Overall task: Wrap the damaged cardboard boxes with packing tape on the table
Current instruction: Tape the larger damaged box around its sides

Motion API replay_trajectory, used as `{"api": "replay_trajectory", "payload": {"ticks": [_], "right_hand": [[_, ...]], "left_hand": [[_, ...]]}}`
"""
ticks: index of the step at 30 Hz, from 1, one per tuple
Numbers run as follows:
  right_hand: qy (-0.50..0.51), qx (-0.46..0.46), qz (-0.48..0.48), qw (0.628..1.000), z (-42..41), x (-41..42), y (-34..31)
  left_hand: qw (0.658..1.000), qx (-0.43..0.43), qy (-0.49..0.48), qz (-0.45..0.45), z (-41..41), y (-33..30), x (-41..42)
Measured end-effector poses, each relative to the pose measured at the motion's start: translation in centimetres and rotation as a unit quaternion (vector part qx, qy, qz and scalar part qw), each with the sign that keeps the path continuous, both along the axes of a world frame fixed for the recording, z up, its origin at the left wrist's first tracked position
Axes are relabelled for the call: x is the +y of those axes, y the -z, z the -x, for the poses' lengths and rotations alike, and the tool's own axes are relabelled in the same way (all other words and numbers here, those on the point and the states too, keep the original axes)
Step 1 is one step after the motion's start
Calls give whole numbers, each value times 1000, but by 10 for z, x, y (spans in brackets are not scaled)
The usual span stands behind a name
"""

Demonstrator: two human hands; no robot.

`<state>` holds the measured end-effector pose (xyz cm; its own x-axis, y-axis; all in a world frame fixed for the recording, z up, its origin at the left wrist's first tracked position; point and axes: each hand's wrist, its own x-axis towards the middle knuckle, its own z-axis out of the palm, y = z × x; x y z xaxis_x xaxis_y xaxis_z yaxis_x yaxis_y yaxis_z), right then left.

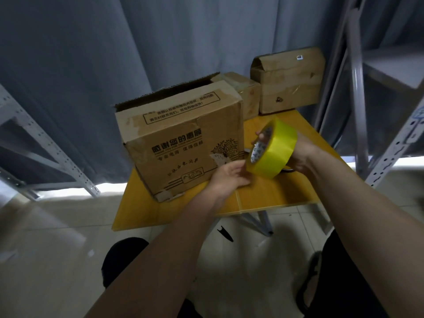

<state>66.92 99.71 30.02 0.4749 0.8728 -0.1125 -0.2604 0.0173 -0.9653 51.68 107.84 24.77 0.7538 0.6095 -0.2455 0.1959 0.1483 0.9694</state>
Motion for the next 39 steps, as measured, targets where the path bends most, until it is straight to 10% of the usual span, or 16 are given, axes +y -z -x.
{"api": "replay_trajectory", "payload": {"ticks": [11,21,30,39], "right_hand": [[-21,122,25,992,2,14,6],[134,-69,-31,988,18,22,-36],[130,-45,-224,965,56,62,-112],[108,-99,-160,976,129,142,-156]], "left_hand": [[977,-149,-48,144,10,-22,-10],[909,-251,-197,270,12,-61,-28],[904,-338,-163,203,47,-152,3],[901,-318,-282,93,108,-195,84]]}}
